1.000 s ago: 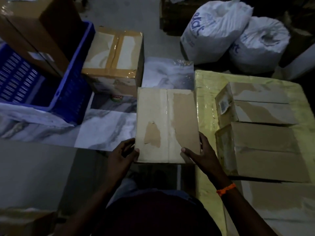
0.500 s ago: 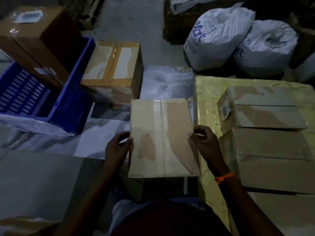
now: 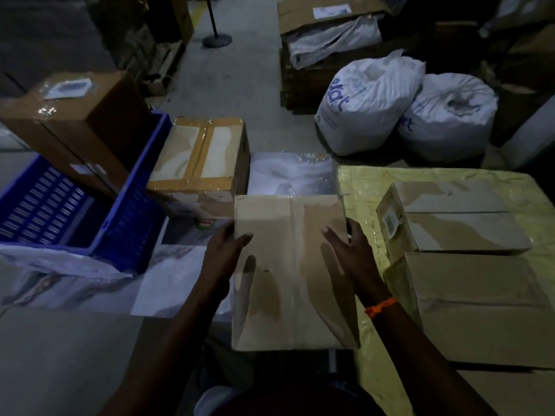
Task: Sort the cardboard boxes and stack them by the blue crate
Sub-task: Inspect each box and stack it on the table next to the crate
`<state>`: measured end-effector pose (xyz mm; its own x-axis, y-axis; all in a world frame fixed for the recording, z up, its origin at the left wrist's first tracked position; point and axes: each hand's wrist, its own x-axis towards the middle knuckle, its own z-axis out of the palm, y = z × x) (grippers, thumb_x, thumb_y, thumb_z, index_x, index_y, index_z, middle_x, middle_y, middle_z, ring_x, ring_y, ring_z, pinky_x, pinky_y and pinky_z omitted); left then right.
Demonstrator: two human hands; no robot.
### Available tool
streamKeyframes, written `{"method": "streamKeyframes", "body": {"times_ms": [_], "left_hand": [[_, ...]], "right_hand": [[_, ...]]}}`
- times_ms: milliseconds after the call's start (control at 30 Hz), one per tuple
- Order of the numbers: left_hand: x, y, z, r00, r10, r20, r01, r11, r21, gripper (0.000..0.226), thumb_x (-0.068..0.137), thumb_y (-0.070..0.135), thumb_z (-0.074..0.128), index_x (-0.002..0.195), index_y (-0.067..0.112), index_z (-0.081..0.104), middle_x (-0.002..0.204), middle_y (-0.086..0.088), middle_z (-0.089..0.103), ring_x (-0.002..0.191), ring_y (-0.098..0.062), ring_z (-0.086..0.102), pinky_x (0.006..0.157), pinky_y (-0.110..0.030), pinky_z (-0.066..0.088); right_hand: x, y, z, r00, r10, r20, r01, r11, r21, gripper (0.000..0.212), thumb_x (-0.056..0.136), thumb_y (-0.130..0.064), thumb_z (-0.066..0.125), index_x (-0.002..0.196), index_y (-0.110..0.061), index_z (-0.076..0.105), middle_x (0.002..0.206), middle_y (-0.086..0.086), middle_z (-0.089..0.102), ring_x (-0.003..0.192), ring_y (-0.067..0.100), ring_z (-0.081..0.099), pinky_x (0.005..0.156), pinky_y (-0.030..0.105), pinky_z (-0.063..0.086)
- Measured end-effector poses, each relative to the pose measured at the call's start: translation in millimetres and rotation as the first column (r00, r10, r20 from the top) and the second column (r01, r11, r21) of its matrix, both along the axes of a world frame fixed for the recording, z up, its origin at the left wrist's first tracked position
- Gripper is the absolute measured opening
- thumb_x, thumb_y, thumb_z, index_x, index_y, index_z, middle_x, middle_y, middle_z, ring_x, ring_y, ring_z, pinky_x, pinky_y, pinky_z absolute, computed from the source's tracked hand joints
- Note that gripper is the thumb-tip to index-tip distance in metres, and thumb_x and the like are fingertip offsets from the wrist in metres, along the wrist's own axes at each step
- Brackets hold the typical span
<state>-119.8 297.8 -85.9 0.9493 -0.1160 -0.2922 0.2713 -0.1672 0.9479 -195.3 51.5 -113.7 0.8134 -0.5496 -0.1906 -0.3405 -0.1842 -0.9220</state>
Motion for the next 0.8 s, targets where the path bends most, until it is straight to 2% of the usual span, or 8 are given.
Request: {"method": "streamKeyframes", "body": {"times_ms": [100, 233, 333, 467, 600, 667, 733, 800], "left_hand": [[0, -5, 22, 0.998, 0.024, 0.063, -0.016, 0.993, -0.118, 0.046, 0.088, 0.043, 0.07, 0.133, 0.035, 0.061, 0.13, 0.006, 0.065, 0.116, -0.017, 0.064, 0.086, -0.045, 0.061], [-3, -2, 50, 0.994, 0.009, 0.113, 0.021, 0.964, -0.264, 0.048, 0.095, 0.05, 0.063, 0.139, 0.032, 0.057, 0.137, 0.003, 0.063, 0.122, -0.012, 0.063, 0.093, -0.042, 0.057], [-18, -1, 53, 0.99, 0.058, 0.132, -0.018, 0.958, -0.286, 0.047, 0.098, 0.051, 0.059, 0.137, 0.026, 0.057, 0.137, 0.002, 0.063, 0.125, -0.012, 0.061, 0.098, -0.04, 0.053], [-41, -1, 41, 0.985, 0.106, 0.139, -0.063, 0.958, -0.279, 0.042, 0.101, 0.041, 0.052, 0.135, 0.017, 0.057, 0.133, 0.001, 0.065, 0.124, -0.013, 0.062, 0.1, -0.04, 0.052], [-56, 10, 24, 0.989, 0.133, 0.068, -0.112, 0.961, -0.254, 0.029, 0.106, 0.034, 0.048, 0.128, 0.019, 0.06, 0.13, 0.003, 0.068, 0.123, -0.012, 0.063, 0.107, -0.051, 0.05], [-62, 17, 21, 0.989, 0.124, 0.081, -0.105, 0.971, -0.213, 0.038, 0.099, 0.045, 0.061, 0.128, 0.021, 0.059, 0.132, -0.001, 0.066, 0.122, -0.013, 0.064, 0.105, -0.051, 0.051], [-66, 22, 22, 0.989, 0.145, 0.02, -0.137, 0.961, -0.24, 0.074, 0.072, 0.077, 0.071, 0.121, 0.023, 0.062, 0.128, -0.001, 0.067, 0.12, -0.014, 0.065, 0.101, -0.047, 0.052], [-68, 25, 23, 0.983, 0.174, -0.057, -0.183, 0.936, -0.301, 0.072, 0.076, 0.081, 0.056, 0.117, 0.023, 0.064, 0.12, 0.002, 0.073, 0.117, -0.013, 0.066, 0.107, -0.051, 0.048]], "right_hand": [[1, -5, 25, 0.992, -0.052, 0.116, 0.05, 0.999, 0.014, 0.057, 0.091, -0.049, 0.074, 0.137, -0.023, 0.055, 0.131, -0.009, 0.065, 0.119, 0.011, 0.063, 0.097, 0.03, 0.053], [-3, -6, 55, 0.95, -0.122, 0.286, 0.104, 0.992, 0.078, 0.039, 0.096, -0.04, 0.068, 0.129, -0.02, 0.06, 0.126, -0.007, 0.066, 0.105, -0.013, 0.061, 0.08, 0.006, 0.047], [-15, -2, 60, 0.92, -0.179, 0.35, 0.142, 0.981, 0.129, 0.048, 0.096, -0.057, 0.063, 0.124, -0.02, 0.063, 0.121, 0.0, 0.069, 0.105, 0.0, 0.065, 0.082, 0.015, 0.048], [-33, 2, 43, 0.924, -0.224, 0.311, 0.168, 0.966, 0.196, 0.062, 0.078, -0.088, 0.055, 0.115, -0.039, 0.063, 0.117, -0.016, 0.069, 0.115, 0.007, 0.064, 0.097, 0.038, 0.051], [-50, 4, 26, 0.947, -0.175, 0.271, 0.138, 0.979, 0.15, 0.055, 0.084, -0.088, 0.046, 0.108, -0.042, 0.063, 0.107, -0.012, 0.069, 0.103, 0.013, 0.065, 0.098, 0.062, 0.051], [-55, 4, 23, 0.948, -0.182, 0.26, 0.144, 0.977, 0.158, 0.046, 0.081, -0.091, 0.044, 0.101, -0.055, 0.064, 0.097, -0.022, 0.067, 0.095, 0.003, 0.062, 0.097, 0.059, 0.052], [-58, 5, 23, 0.951, -0.192, 0.242, 0.147, 0.971, 0.19, 0.045, 0.078, -0.094, 0.043, 0.101, -0.063, 0.066, 0.101, -0.033, 0.067, 0.101, -0.007, 0.061, 0.099, 0.047, 0.051], [-60, 6, 25, 0.954, -0.197, 0.225, 0.148, 0.965, 0.218, 0.053, 0.078, -0.093, 0.042, 0.104, -0.055, 0.068, 0.105, -0.034, 0.069, 0.104, -0.01, 0.062, 0.095, 0.036, 0.051]]}}
